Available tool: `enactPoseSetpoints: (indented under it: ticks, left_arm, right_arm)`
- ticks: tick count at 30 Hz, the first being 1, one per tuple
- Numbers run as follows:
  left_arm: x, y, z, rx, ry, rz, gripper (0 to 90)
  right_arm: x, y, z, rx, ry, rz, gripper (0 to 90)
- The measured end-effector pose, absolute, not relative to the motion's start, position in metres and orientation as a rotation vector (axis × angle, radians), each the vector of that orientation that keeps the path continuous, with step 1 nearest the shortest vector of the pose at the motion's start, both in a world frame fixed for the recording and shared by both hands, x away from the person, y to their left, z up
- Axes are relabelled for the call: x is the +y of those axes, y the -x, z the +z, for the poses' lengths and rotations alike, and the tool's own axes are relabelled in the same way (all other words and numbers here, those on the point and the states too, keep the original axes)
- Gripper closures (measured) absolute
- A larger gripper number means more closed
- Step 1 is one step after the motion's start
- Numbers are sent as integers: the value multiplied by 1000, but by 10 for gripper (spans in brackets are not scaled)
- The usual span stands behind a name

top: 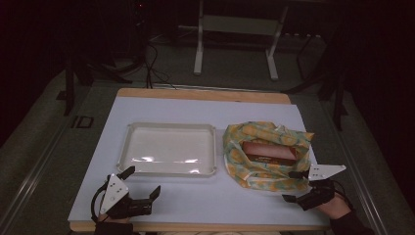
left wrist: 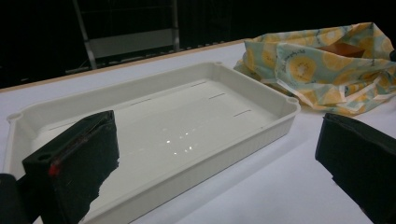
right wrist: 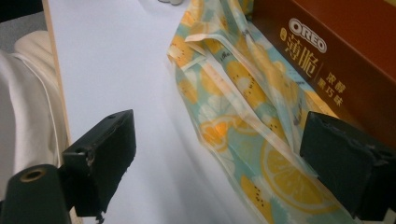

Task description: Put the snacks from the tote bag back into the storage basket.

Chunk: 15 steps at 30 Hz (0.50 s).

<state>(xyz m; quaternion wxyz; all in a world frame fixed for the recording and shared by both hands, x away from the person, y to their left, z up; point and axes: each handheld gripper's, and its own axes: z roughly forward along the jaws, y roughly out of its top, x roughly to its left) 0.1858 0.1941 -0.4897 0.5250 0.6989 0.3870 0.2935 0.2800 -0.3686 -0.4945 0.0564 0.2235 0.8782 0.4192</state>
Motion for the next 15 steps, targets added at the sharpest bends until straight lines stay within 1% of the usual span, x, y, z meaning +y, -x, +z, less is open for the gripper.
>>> enactPoseSetpoints:
  ticks: [15]
  left_arm:
    - [192,-187,-490,915,-1671,689,0]
  right_arm:
    - [-359,-278,-466,2641,-571,1298,107]
